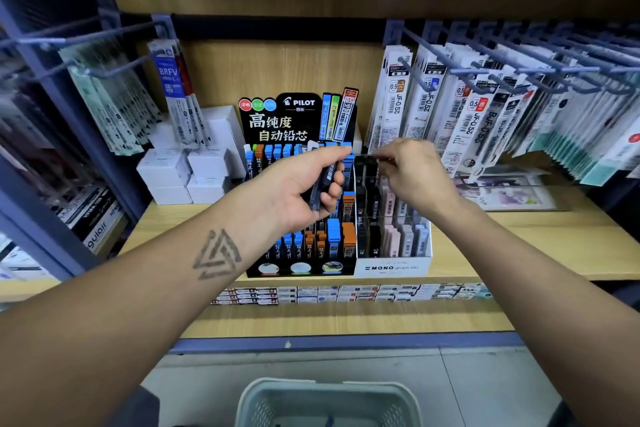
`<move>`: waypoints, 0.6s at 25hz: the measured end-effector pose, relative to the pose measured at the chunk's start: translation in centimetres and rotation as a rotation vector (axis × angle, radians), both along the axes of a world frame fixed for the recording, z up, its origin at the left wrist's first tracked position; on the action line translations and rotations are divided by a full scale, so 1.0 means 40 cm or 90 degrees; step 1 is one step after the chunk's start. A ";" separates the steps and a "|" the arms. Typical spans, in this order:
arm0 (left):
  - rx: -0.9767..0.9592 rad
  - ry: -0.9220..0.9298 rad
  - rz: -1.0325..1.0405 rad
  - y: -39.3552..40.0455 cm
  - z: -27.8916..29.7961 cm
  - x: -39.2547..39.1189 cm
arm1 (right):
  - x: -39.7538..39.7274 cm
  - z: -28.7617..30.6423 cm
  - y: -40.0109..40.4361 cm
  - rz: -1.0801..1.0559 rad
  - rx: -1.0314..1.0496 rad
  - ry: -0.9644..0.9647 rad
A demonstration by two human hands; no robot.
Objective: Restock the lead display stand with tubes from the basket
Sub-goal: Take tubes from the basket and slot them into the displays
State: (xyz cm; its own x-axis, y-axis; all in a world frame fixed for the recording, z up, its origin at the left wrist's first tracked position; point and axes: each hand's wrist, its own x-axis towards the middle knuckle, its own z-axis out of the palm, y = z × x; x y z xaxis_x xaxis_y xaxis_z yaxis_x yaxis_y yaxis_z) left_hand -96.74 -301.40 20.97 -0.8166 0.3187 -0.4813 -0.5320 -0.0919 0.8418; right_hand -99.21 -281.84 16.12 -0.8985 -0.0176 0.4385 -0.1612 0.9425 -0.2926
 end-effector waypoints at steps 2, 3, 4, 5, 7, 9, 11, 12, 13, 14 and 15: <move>-0.004 -0.004 -0.021 0.007 -0.004 0.007 | 0.022 0.026 0.002 -0.010 -0.109 -0.005; -0.006 -0.005 -0.034 0.012 -0.005 0.011 | 0.040 0.044 0.001 0.004 -0.252 -0.049; -0.008 -0.005 -0.049 0.017 -0.007 0.015 | 0.062 0.064 -0.001 0.053 -0.437 -0.130; -0.009 -0.002 -0.066 0.021 -0.010 0.018 | 0.089 0.080 -0.010 0.125 -0.611 -0.224; -0.008 0.003 -0.098 0.033 -0.016 0.026 | 0.126 0.079 -0.020 0.219 -0.772 -0.327; -0.002 -0.001 -0.114 0.047 -0.022 0.032 | 0.143 0.065 -0.032 0.228 -0.809 -0.308; 0.009 -0.011 -0.114 0.057 -0.024 0.035 | 0.144 0.058 -0.037 0.210 -0.842 -0.274; 0.012 -0.015 -0.114 0.060 -0.024 0.037 | 0.143 0.059 -0.033 0.205 -0.862 -0.273; 0.012 -0.018 -0.112 0.060 -0.024 0.036 | 0.143 0.065 -0.026 0.198 -0.883 -0.277; 0.007 -0.019 -0.107 0.057 -0.024 0.034 | 0.139 0.069 -0.013 0.188 -0.902 -0.282; 0.001 -0.016 -0.099 0.051 -0.023 0.030 | 0.135 0.072 -0.001 0.177 -0.916 -0.284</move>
State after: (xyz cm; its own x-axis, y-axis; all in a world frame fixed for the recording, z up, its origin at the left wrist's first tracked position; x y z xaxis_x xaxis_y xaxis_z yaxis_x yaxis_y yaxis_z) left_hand -95.56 -299.35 20.04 -0.7451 0.4404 -0.5009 -0.5613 -0.0084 0.8276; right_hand -93.81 -281.87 19.00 -0.9978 -0.0121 -0.0656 0.0667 -0.2176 -0.9738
